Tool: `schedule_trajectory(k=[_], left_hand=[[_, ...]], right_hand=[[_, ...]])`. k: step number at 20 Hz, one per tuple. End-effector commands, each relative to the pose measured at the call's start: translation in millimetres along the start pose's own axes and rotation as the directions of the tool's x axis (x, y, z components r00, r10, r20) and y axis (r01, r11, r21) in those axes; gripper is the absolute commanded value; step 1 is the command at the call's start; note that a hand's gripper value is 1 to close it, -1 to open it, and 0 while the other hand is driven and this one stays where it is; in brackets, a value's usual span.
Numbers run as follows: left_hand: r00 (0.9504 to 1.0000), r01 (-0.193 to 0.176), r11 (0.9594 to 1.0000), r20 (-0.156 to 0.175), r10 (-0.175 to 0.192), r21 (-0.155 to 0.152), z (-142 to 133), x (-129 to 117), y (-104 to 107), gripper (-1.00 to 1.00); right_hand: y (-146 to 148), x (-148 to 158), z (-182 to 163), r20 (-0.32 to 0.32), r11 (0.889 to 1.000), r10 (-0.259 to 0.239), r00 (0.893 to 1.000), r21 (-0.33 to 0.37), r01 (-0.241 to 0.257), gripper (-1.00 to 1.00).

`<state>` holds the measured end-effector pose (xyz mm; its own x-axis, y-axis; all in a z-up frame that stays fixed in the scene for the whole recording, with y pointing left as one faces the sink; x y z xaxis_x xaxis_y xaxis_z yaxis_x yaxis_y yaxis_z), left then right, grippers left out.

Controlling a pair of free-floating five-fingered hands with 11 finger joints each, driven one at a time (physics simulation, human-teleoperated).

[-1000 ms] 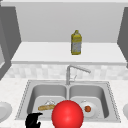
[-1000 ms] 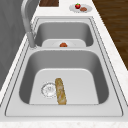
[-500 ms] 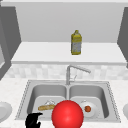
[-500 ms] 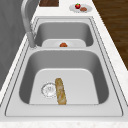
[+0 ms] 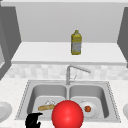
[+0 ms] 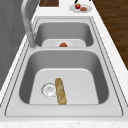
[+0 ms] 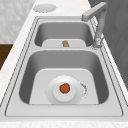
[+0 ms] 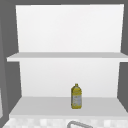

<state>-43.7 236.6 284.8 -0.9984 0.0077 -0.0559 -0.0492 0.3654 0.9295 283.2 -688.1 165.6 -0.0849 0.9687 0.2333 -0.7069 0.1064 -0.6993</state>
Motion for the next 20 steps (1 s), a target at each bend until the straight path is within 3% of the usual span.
schedule_trajectory(k=[1,5,11,20], left_hand=[[1.0000,0.000,1.0000,0.000,0.000,0.000,0.0,0.0,0.0,0.00],[1.0000,0.000,1.0000,0.000,0.000,0.000,0.0,0.0,0.0,0.00],[1.0000,0.000,1.0000,0.000,0.000,0.000,0.0,0.0,0.0,0.00],[1.0000,0.000,1.0000,0.000,0.000,0.000,0.0,0.0,0.0,0.00]], right_hand=[[-11.8,-13.8,-15.5,0.018,0.999,0.048,0.999,0.013,-0.048,-1.00],[-10.7,-21.6,-28.4,0.005,0.999,0.047,0.999,0.012,-0.047,-1.00],[-3.2,-29.5,-44.4,-0.022,0.998,0.033,0.999,-0.057,-0.034,-1.00],[-4.2,-47.2,-87.8,-0.011,0.999,-0.001,1.000,-0.039,0.000,-1.00]])
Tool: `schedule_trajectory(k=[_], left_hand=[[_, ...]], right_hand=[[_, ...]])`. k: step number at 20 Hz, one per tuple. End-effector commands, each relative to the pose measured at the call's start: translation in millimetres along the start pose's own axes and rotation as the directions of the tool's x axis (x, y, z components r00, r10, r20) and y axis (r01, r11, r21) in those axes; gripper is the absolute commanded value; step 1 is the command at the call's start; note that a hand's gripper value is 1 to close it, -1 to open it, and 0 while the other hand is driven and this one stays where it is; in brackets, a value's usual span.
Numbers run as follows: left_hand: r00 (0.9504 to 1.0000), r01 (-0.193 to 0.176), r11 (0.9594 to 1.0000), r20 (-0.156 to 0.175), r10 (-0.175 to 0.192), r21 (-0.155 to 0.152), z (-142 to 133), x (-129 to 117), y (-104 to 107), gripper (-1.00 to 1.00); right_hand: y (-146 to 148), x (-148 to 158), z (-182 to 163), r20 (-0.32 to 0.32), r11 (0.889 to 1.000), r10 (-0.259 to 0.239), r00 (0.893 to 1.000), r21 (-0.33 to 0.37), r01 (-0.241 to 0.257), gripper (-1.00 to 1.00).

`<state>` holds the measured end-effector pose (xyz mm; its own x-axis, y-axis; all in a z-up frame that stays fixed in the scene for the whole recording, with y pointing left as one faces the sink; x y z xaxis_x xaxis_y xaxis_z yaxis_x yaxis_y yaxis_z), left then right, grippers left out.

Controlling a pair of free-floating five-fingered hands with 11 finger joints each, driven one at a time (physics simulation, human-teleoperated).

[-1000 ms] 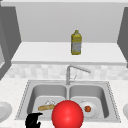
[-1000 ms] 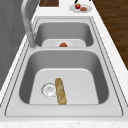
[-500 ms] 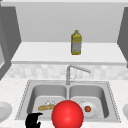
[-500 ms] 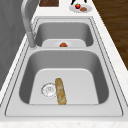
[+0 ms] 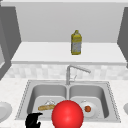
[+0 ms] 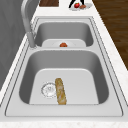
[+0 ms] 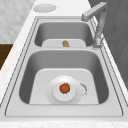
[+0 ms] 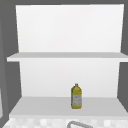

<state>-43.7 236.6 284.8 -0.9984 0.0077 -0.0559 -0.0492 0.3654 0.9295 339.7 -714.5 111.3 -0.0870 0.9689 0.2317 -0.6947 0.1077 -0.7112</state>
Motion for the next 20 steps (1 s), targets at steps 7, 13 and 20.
schedule_trajectory(k=[7,13,20], left_hand=[[1.0000,0.000,1.0000,0.000,0.000,0.000,0.0,0.0,0.0,0.00],[1.0000,0.000,1.0000,0.000,0.000,0.000,0.0,0.0,0.0,0.00],[1.0000,0.000,1.0000,0.000,0.000,0.000,0.0,0.0,0.0,0.00]], right_hand=[[1.0,-5.8,-4.3,-0.008,1.000,-0.008,1.000,-0.026,0.008,-1.00],[8.0,12.5,32.4,-0.013,0.993,-0.035,0.999,-0.118,0.033,-1.00],[8.8,27.7,47.0,-0.050,0.989,-0.001,0.999,-0.147,-0.006,-1.00]])
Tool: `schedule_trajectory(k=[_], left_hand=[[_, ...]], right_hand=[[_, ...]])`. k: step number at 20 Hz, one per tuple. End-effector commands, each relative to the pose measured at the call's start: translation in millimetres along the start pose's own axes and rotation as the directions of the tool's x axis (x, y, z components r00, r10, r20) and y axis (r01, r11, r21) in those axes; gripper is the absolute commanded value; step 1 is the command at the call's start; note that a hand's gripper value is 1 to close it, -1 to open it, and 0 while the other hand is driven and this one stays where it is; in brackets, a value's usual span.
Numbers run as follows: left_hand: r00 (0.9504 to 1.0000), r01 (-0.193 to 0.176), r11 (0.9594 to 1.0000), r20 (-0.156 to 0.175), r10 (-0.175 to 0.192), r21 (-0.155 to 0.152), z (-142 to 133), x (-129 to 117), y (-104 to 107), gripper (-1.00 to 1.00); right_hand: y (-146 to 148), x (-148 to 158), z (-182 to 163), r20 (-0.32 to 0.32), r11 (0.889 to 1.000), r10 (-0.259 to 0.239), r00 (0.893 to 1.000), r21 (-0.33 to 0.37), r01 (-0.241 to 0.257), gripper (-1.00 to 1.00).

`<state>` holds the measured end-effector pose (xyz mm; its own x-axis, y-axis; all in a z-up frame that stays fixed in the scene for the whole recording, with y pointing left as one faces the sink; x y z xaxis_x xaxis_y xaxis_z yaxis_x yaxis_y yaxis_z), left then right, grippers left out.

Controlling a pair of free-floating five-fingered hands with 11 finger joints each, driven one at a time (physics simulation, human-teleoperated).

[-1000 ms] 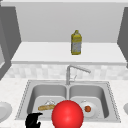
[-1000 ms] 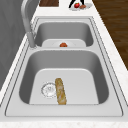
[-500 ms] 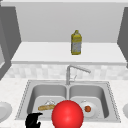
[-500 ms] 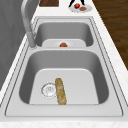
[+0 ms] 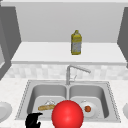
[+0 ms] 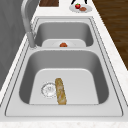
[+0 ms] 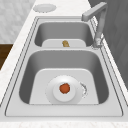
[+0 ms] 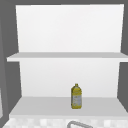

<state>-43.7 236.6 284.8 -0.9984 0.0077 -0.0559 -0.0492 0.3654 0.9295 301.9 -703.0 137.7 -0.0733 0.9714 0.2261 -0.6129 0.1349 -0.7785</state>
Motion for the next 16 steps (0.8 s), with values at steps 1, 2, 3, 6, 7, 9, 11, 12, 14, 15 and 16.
schedule_trajectory(k=[1,2,3,6,7,9,11,12,14,15,16], left_hand=[[1.0000,0.000,1.0000,0.000,0.000,0.000,0.0,0.0,0.0,0.00],[1.0000,0.000,1.0000,0.000,0.000,0.000,0.0,0.0,0.0,0.00],[1.0000,0.000,1.0000,0.000,0.000,0.000,0.0,0.0,0.0,0.00],[1.0000,0.000,1.0000,0.000,0.000,0.000,0.0,0.0,0.0,0.00],[1.0000,0.000,1.0000,0.000,0.000,0.000,0.0,0.0,0.0,0.00],[1.0000,0.000,1.0000,0.000,0.000,0.000,0.0,0.0,0.0,0.00],[1.0000,0.000,1.0000,0.000,0.000,0.000,0.0,0.0,0.0,0.00],[1.0000,0.000,1.0000,0.000,0.000,0.000,0.0,0.0,0.0,0.00],[1.0000,0.000,1.0000,0.000,0.000,0.000,0.0,0.0,0.0,0.00],[1.0000,0.000,1.0000,0.000,0.000,0.000,0.0,0.0,0.0,0.00],[1.0000,0.000,1.0000,0.000,0.000,0.000,0.0,0.0,0.0,0.00]], right_hand=[[-0.1,8.5,5.0,-0.036,0.999,0.012,0.999,-0.040,-0.013,-1.00],[0.4,10.0,4.6,-0.037,0.999,0.014,0.999,-0.039,-0.016,-1.00],[-1.2,12.2,5.2,-0.038,0.999,0.022,0.999,-0.045,-0.024,-1.00],[-1.3,22.5,4.1,-0.048,0.998,0.045,0.998,-0.042,-0.047,-1.00],[-1.2,24.2,3.9,-0.050,0.998,0.045,0.998,-0.038,-0.047,-1.00],[-0.1,30.7,2.4,-0.056,0.998,0.054,0.997,-0.029,-0.056,-1.00],[1.3,35.9,1.4,-0.059,0.998,0.064,0.996,-0.018,-0.065,-1.00],[4.0,36.2,0.9,-0.063,0.998,0.067,0.996,-0.011,-0.068,-1.00],[11.9,37.7,-3.7,-0.076,0.997,0.081,0.994,-0.002,-0.082,-1.00],[15.4,36.9,-7.3,-0.081,0.996,0.085,0.993,0.010,-0.084,-1.00],[19.6,35.2,-11.4,-0.086,0.996,0.090,0.992,0.018,-0.089,-1.00]])
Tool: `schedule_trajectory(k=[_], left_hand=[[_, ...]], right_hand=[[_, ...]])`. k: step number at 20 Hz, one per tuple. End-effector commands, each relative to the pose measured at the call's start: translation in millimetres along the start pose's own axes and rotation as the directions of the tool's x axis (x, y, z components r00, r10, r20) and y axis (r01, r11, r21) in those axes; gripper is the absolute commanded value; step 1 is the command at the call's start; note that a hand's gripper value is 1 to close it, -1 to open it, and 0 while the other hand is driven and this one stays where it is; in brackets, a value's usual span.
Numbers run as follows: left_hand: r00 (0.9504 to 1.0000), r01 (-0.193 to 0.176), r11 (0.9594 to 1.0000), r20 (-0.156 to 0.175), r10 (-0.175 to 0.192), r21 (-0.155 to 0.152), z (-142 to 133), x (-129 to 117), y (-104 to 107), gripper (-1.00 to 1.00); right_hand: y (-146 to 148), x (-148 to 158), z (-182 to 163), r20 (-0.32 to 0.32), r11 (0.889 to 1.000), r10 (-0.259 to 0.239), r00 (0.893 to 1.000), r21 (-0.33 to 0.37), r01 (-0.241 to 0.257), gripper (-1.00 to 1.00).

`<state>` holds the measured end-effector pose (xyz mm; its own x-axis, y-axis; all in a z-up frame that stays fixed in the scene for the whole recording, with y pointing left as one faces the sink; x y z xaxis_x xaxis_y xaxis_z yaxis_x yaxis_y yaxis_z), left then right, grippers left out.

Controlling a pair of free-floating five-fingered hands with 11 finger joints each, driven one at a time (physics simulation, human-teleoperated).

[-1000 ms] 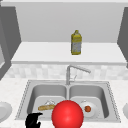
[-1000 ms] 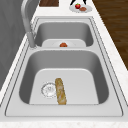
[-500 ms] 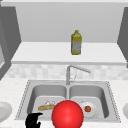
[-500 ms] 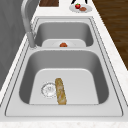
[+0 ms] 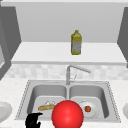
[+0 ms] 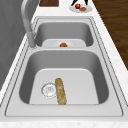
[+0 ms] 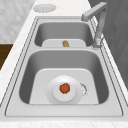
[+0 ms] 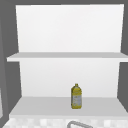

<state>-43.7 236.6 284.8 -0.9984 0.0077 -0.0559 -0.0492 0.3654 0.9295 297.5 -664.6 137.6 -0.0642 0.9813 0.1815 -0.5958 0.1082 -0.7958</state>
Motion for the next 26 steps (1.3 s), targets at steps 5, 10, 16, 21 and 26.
schedule_trajectory(k=[5,10,16,21,26], left_hand=[[1.0000,0.000,1.0000,0.000,0.000,0.000,0.0,0.0,0.0,0.00],[1.0000,0.000,1.0000,0.000,0.000,0.000,0.0,0.0,0.0,0.00],[1.0000,0.000,1.0000,0.000,0.000,0.000,0.0,0.0,0.0,0.00],[1.0000,0.000,1.0000,0.000,0.000,0.000,0.0,0.0,0.0,0.00],[1.0000,0.000,1.0000,0.000,0.000,0.000,0.0,0.0,0.0,0.00]], right_hand=[[30.1,-1.7,-21.7,-0.052,0.996,0.087,0.995,0.027,-0.086,1.00],[43.1,-15.4,-8.5,-0.009,0.986,0.036,0.999,-0.163,-0.037,1.00],[48.5,-22.5,4.8,0.024,0.959,-0.010,1.000,-0.284,0.016,1.00],[29.8,-12.7,8.7,-0.009,0.950,-0.053,0.999,-0.307,0.048,1.00],[14.0,12.1,13.2,-0.086,0.957,-0.061,0.994,-0.289,0.033,1.00]])
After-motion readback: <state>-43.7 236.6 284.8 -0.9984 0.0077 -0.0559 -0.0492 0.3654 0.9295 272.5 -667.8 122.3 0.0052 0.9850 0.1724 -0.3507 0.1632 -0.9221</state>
